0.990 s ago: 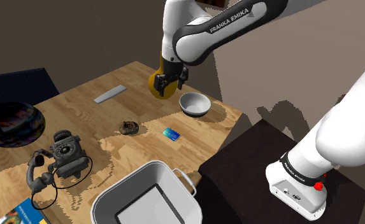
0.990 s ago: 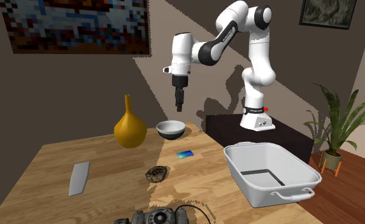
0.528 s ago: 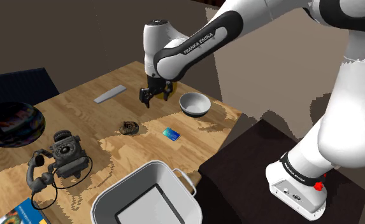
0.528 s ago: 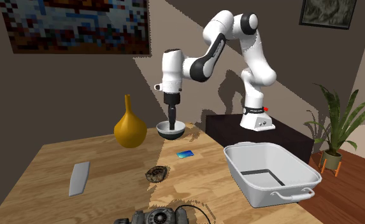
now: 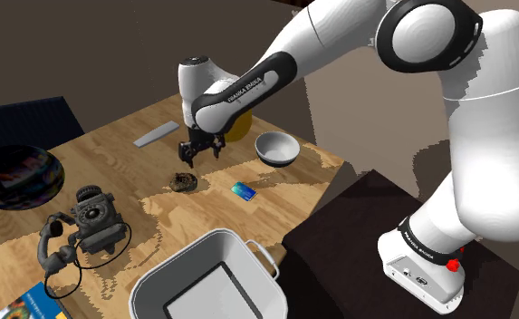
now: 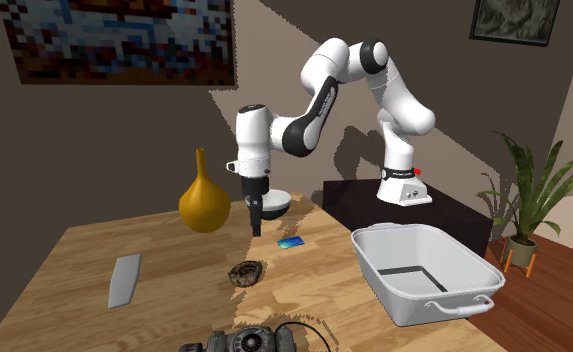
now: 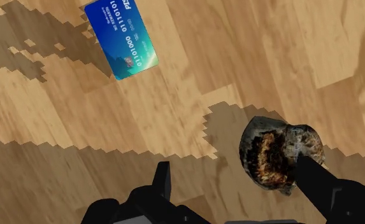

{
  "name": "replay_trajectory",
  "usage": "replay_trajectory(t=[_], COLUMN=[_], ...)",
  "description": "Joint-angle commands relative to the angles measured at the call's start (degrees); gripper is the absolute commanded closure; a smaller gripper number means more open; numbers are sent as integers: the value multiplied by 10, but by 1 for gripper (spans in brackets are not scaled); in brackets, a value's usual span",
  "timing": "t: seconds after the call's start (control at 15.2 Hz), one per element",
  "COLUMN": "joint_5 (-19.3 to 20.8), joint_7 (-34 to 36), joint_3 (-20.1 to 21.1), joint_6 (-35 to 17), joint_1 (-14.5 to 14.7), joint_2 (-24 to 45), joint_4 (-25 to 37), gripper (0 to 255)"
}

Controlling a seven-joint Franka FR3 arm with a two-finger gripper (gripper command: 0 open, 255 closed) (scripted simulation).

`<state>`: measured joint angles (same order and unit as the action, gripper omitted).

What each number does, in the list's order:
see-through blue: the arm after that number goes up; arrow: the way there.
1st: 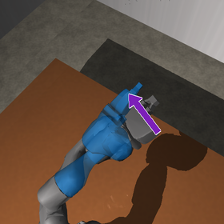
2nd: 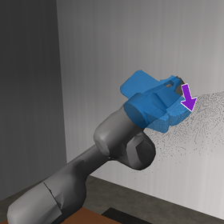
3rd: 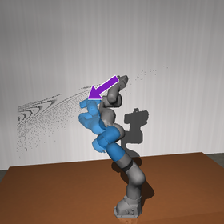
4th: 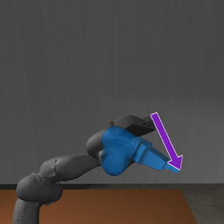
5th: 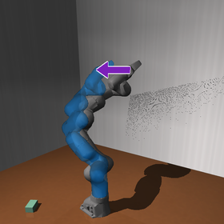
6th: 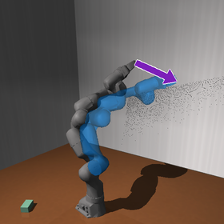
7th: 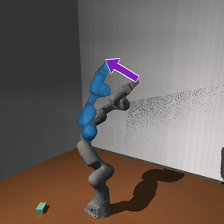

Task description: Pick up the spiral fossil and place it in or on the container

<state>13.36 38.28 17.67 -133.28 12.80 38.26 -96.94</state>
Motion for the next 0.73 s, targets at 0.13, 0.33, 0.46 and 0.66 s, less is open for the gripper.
replay_trajectory(t=[0.13, 0.33, 0.46, 0.66], joint_5=[7, 12, 14, 14], joint_7=[8, 11, 12, 12], joint_3=[-6, -10, -13, -13], joint_6=[-17, -30, -37, -37], joint_1=[10, 13, 15, 15], joint_2=[30, 47, 56, 56], joint_4=[12, 15, 17, 17], gripper=[0, 0, 0, 0])
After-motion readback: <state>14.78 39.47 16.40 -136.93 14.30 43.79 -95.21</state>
